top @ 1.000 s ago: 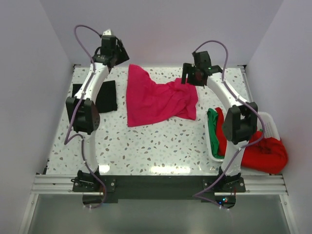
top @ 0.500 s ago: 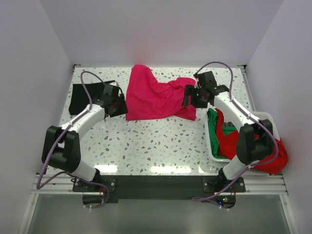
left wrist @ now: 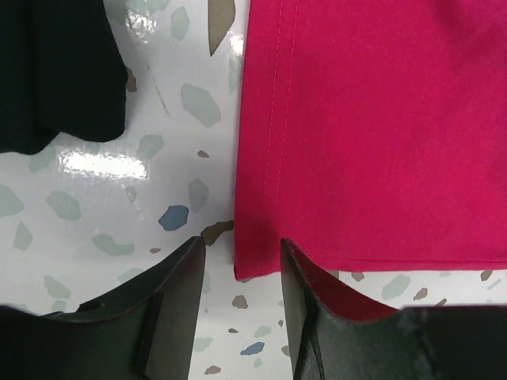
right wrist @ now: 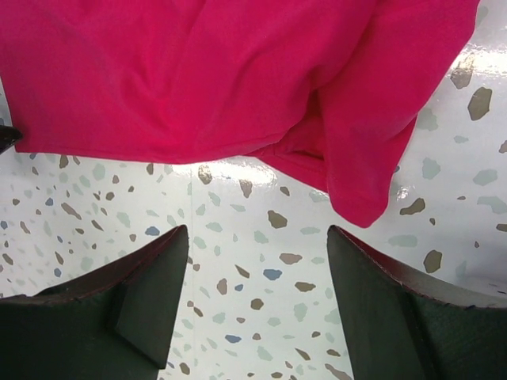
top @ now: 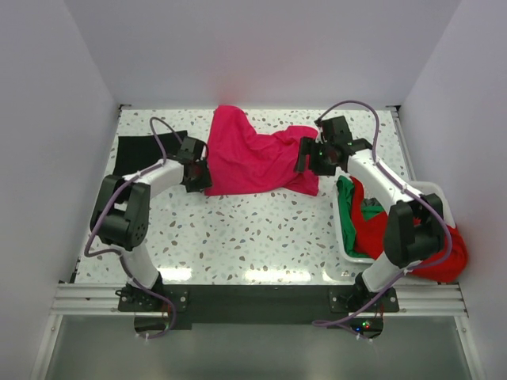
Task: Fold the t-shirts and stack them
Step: Flatten the tshirt out
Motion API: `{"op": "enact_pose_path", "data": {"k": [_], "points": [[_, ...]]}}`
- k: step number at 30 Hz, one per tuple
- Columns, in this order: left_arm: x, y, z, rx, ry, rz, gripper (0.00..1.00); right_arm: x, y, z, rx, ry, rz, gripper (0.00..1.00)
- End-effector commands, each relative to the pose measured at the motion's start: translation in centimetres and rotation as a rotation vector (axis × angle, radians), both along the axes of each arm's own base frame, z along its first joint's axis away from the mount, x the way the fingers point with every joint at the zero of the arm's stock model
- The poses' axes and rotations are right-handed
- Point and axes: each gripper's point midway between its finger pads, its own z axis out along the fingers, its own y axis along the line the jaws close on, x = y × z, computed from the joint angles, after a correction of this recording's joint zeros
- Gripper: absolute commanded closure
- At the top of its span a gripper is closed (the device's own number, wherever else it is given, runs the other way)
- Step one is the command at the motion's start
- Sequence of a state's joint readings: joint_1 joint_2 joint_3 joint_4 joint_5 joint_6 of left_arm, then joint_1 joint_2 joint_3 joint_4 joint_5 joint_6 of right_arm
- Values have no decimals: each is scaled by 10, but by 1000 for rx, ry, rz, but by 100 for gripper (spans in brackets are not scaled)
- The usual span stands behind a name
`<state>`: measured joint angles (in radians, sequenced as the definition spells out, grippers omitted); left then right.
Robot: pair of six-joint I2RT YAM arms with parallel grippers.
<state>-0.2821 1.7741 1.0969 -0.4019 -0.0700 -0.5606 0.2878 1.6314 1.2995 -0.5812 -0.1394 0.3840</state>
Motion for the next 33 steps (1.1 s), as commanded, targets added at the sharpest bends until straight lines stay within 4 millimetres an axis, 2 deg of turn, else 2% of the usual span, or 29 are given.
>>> {"op": "enact_pose_path", "data": {"k": [1,8,12,17,20,21,23,24,26,28,29,30,32,33], "points": [[19,-3,10,6,-45,-1,53,1,3,22,38,-63,-7,26],[11,-4,-7,20,8,-8,55,-6,1,17,42,-47,-22,26],[3,-9,-14,2,20,-20,60,-5,0,20,37,-58,-28,26],[1,-23,-17,-49,26,-56,76,-6,-2,18,30,-55,-31,26],[4,-33,-11,-100,3,-73,90,-9,-3,12,29,-44,-37,26],[5,-33,-5,-107,-11,-69,100,-9,-4,11,27,-45,-38,26],[14,-35,13,-131,-48,-52,100,-13,-5,3,14,-27,-37,26],[26,-34,42,-165,-105,-30,100,-14,-6,0,2,-18,-29,26],[38,-29,80,-191,-184,-3,100,-19,-10,-7,-26,9,-22,27],[49,-8,144,-196,-321,67,100,-22,-14,-8,-51,11,-18,27],[53,11,165,-203,-369,112,100,-22,-16,-8,-67,4,-22,27],[49,23,196,-218,-438,138,100,-23,-17,-8,-72,5,-22,27],[44,47,220,-218,-505,185,100,-24,-17,-6,-75,-1,-20,27],[39,70,228,-180,-540,229,100,-24,-17,-10,-80,9,-21,27]]}}
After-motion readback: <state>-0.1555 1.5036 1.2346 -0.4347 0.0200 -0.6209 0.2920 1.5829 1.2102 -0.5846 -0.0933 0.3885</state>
